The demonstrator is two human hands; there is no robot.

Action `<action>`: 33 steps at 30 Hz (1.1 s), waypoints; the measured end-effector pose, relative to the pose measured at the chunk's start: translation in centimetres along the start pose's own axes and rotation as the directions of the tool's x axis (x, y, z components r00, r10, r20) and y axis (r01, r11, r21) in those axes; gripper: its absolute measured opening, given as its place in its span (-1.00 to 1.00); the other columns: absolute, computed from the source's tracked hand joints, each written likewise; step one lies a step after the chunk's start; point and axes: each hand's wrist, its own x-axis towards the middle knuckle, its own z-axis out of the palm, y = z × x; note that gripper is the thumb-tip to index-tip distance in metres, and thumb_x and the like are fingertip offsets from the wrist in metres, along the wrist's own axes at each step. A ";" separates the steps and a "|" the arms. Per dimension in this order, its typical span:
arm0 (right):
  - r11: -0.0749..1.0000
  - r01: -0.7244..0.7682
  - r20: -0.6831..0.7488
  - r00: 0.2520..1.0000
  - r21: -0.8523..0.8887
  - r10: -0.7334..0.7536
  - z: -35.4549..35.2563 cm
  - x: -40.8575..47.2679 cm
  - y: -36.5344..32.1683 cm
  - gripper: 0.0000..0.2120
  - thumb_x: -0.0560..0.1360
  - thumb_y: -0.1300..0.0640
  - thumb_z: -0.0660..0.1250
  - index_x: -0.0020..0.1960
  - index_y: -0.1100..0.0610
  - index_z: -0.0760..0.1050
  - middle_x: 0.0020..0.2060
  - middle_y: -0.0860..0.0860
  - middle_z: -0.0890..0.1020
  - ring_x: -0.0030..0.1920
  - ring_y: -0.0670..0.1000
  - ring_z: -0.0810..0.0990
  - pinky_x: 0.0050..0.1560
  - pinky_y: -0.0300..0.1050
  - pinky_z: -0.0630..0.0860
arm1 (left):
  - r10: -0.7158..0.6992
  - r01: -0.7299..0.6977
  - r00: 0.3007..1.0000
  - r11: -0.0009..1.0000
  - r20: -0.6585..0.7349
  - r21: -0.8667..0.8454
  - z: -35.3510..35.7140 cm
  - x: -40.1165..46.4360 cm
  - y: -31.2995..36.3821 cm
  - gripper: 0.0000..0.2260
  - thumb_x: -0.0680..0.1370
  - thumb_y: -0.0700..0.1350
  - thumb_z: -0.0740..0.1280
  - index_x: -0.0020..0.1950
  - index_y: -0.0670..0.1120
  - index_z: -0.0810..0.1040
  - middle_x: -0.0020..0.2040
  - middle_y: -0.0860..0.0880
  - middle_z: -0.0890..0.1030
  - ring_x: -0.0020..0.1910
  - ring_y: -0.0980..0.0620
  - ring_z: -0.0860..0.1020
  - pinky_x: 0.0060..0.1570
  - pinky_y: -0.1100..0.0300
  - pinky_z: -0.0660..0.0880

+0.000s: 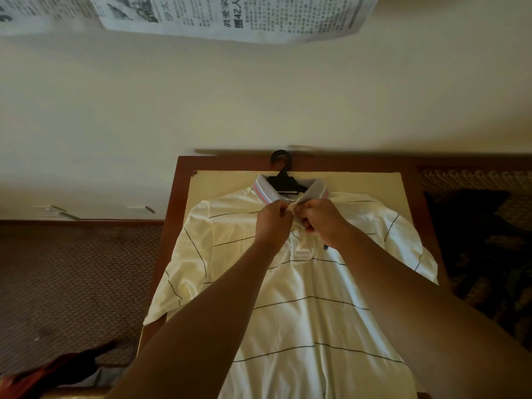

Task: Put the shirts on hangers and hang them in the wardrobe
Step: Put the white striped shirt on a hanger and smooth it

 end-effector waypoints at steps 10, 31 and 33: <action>0.820 0.427 -0.040 0.879 -0.380 -0.476 1.0 -0.1 1.8 -0.87 0.48 0.43 0.16 -0.22 0.30 0.39 -0.36 0.13 0.49 -0.32 0.03 0.44 -0.27 -0.10 0.40 | -0.274 0.313 0.949 0.869 0.153 -0.383 -0.4 0.3 -0.1 -0.82 0.55 -0.27 0.24 -0.14 -0.14 0.63 -0.11 -0.24 0.65 -0.03 -0.23 0.63 0.07 -0.06 0.58; 0.041 0.378 0.339 0.869 -0.925 -0.361 -0.1 4.6 -4.4 -0.36 0.53 0.05 0.28 0.52 -0.03 0.08 0.20 0.14 0.47 0.08 0.17 0.55 -0.11 -0.04 0.44 | 0.222 -0.150 0.975 0.690 -0.009 0.708 -0.8 -2.6 -8.4 -0.35 0.54 0.27 -0.16 0.56 -0.02 -0.03 0.57 -0.12 -0.11 0.55 -0.12 -0.15 0.47 -0.04 -0.28; -0.023 0.416 0.392 0.835 -0.909 -0.387 0.0 4.5 -4.4 -0.41 0.51 0.03 0.30 0.48 -0.01 0.17 0.15 0.11 0.53 0.04 0.14 0.57 -0.16 -0.07 0.43 | 0.207 -0.149 0.978 0.668 0.011 0.729 -0.9 -2.9 -8.7 -0.36 0.54 0.27 -0.20 0.55 0.00 -0.17 0.54 -0.09 -0.22 0.53 -0.08 -0.25 0.47 -0.04 -0.31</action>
